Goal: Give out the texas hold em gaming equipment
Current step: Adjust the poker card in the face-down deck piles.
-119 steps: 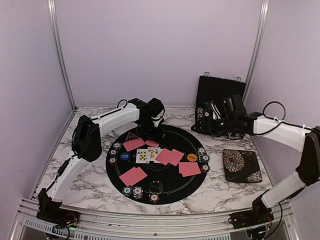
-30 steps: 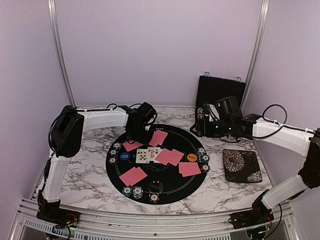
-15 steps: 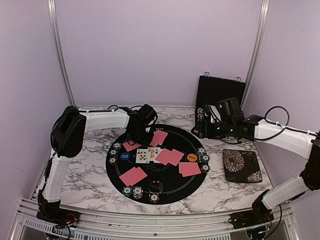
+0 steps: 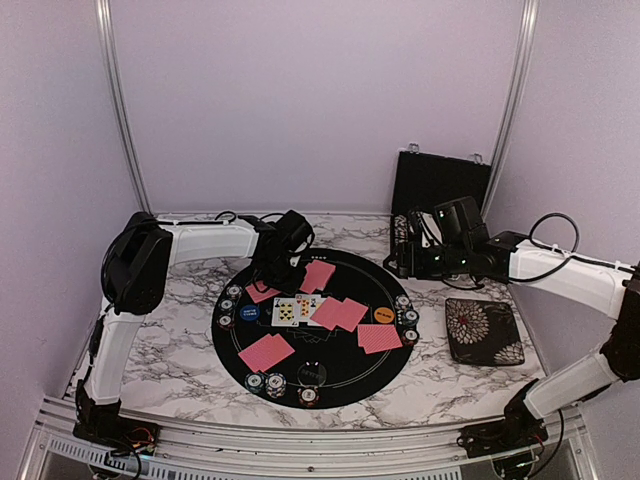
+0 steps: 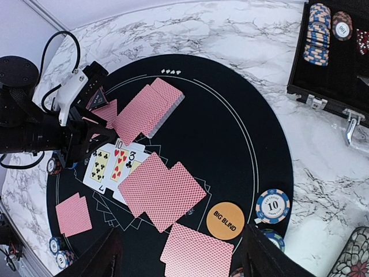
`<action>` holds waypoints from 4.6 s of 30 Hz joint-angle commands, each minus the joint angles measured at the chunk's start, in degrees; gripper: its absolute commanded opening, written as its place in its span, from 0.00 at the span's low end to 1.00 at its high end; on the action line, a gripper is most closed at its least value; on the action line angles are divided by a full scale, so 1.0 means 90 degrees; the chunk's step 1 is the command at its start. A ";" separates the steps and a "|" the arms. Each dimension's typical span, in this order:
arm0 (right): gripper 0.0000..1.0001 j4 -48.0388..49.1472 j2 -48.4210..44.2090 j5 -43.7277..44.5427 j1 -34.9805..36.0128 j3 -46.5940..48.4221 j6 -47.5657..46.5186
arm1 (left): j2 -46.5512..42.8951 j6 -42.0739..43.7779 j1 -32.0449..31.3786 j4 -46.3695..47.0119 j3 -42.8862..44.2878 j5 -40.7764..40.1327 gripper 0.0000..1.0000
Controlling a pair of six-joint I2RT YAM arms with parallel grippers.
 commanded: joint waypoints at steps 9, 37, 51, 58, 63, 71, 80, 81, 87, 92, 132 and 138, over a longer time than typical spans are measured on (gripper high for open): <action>0.69 0.0010 -0.0102 0.0073 0.0065 -0.0008 0.0089 | 0.0252 0.0084 -0.0014 -0.0085 0.0351 0.0052 0.36; 0.68 0.0112 -0.0054 -0.0061 0.0066 -0.0054 0.0138 | -0.0216 0.0038 -0.0019 -0.0090 0.0128 -0.0134 0.36; 0.68 0.0125 -0.0044 -0.0083 0.0086 -0.0076 0.0177 | -0.0456 0.0036 -0.0009 -0.0042 -0.0220 -0.0172 0.37; 0.68 0.0163 -0.0043 -0.0093 0.0110 -0.0085 0.0203 | -0.0557 0.0009 -0.0014 0.0102 -0.0567 -0.0111 0.37; 0.68 0.0148 -0.0053 -0.0084 0.0115 -0.0105 0.0206 | -0.0433 -0.0003 -0.0007 0.0139 -0.0492 -0.0093 0.37; 0.68 0.0139 -0.0063 -0.0073 0.0119 -0.0107 0.0210 | -0.0251 0.0034 -0.0014 0.0134 -0.0239 -0.0031 0.37; 0.68 0.0146 -0.0039 -0.0074 0.0119 -0.0124 0.0206 | -0.0027 0.0066 -0.0010 0.0097 -0.0024 0.0030 0.37; 0.68 0.0147 -0.0034 -0.0074 0.0113 -0.0124 0.0206 | -0.0010 0.0065 -0.0008 0.0095 -0.0005 0.0035 0.37; 0.68 0.0147 -0.0039 -0.0083 0.0114 -0.0115 0.0206 | -0.0076 0.0045 -0.0009 0.0096 -0.0046 0.0003 0.37; 0.68 0.0155 -0.0034 -0.0083 0.0115 -0.0124 0.0212 | -0.0162 0.0064 -0.0014 0.0088 -0.0106 -0.0065 0.37; 0.68 0.0201 0.0054 -0.0157 0.0125 -0.0124 0.0245 | 0.0160 0.0092 0.0023 0.0159 -0.0173 0.0000 0.36; 0.68 0.0182 0.0044 -0.0142 0.0125 -0.0124 0.0246 | 0.0302 0.0112 0.0022 0.0148 -0.0030 0.0050 0.36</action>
